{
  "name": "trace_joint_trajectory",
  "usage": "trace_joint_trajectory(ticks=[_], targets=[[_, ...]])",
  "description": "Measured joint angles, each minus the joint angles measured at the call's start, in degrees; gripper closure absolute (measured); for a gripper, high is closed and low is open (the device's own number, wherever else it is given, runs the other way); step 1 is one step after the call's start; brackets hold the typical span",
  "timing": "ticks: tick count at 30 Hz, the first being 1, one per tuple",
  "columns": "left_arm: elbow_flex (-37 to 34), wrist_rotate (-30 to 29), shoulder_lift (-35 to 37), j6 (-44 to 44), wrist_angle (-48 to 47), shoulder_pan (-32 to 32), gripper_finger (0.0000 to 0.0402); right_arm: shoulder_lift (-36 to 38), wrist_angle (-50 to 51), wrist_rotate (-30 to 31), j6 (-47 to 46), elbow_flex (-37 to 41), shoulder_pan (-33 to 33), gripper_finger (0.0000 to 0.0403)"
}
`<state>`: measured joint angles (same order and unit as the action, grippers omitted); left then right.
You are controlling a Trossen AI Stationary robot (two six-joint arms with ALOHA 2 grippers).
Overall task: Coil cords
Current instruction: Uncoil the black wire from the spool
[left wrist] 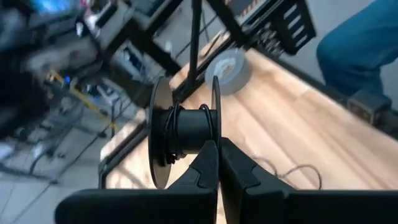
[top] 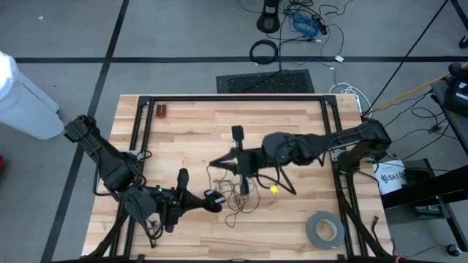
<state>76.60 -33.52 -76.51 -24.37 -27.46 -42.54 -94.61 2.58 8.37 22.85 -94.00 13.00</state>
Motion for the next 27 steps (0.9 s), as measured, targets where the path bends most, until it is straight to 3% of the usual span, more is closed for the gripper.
trace_joint_trajectory(ticks=[11, 20, 27], targets=[[0.0, 1.7, -0.2, -6.7, 4.5, -2.8, 0.0402, -2.1, 5.8, -5.8, -5.2, 0.0, -4.7, 0.0403], [0.0, -9.1, -0.2, -8.1, 4.5, -7.6, 0.0402, -2.2, 24.7, -5.7, -12.1, 0.0, -4.4, 0.0403], [0.0, -16.5, -0.2, -7.9, 4.2, -10.5, 0.0402, -2.2, 31.0, -5.4, -15.1, 0.0, -2.0, 0.0403]])
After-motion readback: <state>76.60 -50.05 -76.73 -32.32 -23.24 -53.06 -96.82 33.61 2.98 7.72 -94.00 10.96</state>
